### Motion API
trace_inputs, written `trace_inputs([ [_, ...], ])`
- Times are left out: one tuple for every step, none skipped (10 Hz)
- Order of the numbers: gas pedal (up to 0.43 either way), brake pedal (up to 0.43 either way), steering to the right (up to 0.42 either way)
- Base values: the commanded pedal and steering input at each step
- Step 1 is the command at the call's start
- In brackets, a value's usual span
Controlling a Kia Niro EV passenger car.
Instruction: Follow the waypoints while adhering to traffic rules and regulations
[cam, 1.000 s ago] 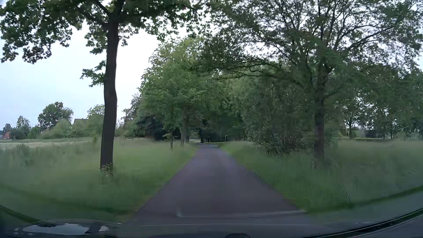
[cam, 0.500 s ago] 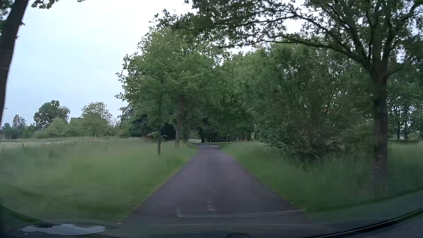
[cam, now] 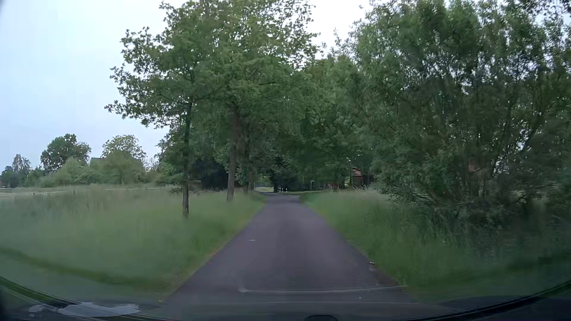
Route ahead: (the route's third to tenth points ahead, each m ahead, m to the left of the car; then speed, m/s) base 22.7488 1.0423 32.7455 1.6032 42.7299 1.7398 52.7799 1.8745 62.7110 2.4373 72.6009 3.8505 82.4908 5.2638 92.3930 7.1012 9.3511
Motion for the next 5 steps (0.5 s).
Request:
trace_inputs([
  [0.067, 0.000, -0.010],
  [0.067, 0.000, -0.011],
  [0.079, 0.000, -0.011],
  [0.079, 0.000, -0.008],
  [0.087, 0.000, -0.003],
])
